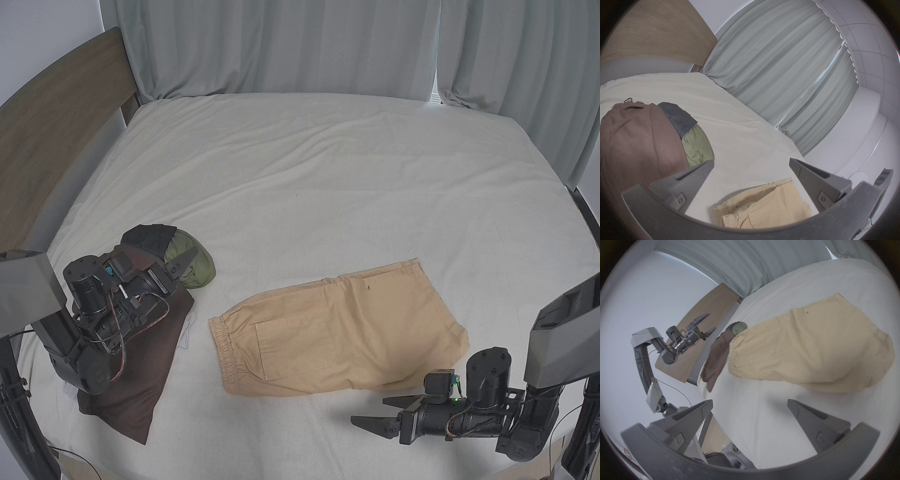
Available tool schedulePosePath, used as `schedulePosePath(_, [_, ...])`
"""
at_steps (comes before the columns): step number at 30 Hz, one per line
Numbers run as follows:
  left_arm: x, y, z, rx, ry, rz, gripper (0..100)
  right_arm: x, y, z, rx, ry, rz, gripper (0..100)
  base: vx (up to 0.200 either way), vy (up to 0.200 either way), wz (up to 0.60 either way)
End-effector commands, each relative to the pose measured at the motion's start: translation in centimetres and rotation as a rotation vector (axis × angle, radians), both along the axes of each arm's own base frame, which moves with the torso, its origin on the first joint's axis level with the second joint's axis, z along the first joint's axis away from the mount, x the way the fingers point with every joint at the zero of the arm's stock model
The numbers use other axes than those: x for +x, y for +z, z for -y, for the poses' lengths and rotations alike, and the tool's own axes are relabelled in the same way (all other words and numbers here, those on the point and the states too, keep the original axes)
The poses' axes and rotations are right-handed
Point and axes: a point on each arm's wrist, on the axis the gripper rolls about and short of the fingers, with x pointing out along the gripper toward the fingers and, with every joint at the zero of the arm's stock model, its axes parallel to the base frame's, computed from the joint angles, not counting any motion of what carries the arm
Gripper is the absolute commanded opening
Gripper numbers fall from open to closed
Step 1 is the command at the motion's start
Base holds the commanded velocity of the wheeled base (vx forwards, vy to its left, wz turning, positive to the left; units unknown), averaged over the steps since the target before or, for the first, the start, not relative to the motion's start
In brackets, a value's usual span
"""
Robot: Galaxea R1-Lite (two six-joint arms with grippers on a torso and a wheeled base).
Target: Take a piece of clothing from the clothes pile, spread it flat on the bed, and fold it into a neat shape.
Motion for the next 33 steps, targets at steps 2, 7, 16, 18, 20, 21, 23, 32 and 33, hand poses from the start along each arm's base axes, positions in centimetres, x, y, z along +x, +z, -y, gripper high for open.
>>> schedulePosePath(2, [-0.3, 0.0, 0.1, 0.001, -0.004, -0.002, 100, -0.5, 2.4, -0.2, 0.053, 0.055, 0.093, 100, 0.0, 0.0, 0.0])
schedulePosePath(7, [-0.3, 0.2, 0.1, 0.004, -0.005, 0.007, 100, 0.5, 4.0, 0.1, 0.086, 0.058, 0.198, 100, 0.0, 0.0, 0.0])
schedulePosePath(16, [-0.8, 0.1, 0.0, 0.059, -0.052, 0.016, 100, 2.6, 8.2, 3.4, 0.186, -0.017, 0.364, 100, 0.0, 0.0, 0.0])
schedulePosePath(18, [-1.2, -0.2, 0.0, 0.098, -0.072, 0.014, 100, 2.6, 8.5, 4.0, 0.191, -0.029, 0.375, 100, 0.0, 0.0, 0.0])
schedulePosePath(20, [-1.3, -0.2, 0.1, 0.129, -0.082, 0.025, 100, 2.5, 8.9, 4.6, 0.194, -0.043, 0.387, 100, 0.0, 0.0, 0.0])
schedulePosePath(21, [-1.3, -0.2, 0.1, 0.136, -0.082, 0.03, 100, 2.3, 9.0, 4.7, 0.195, -0.041, 0.389, 100, 0.0, 0.0, 0.0])
schedulePosePath(23, [-1.4, -0.2, 0.1, 0.153, -0.085, 0.036, 100, 1.9, 8.8, 4.8, 0.189, -0.041, 0.376, 100, 0.0, 0.0, 0.0])
schedulePosePath(32, [-2.5, -1.3, 0.7, 0.17, -0.135, -0.019, 100, 2.0, 9.6, 5.1, 0.2, -0.052, 0.413, 100, 0.0, 0.0, 0.0])
schedulePosePath(33, [-2.7, -1.5, 0.9, 0.172, -0.144, -0.024, 100, 2.1, 9.6, 5.3, 0.198, -0.061, 0.414, 100, 0.0, 0.0, 0.0])
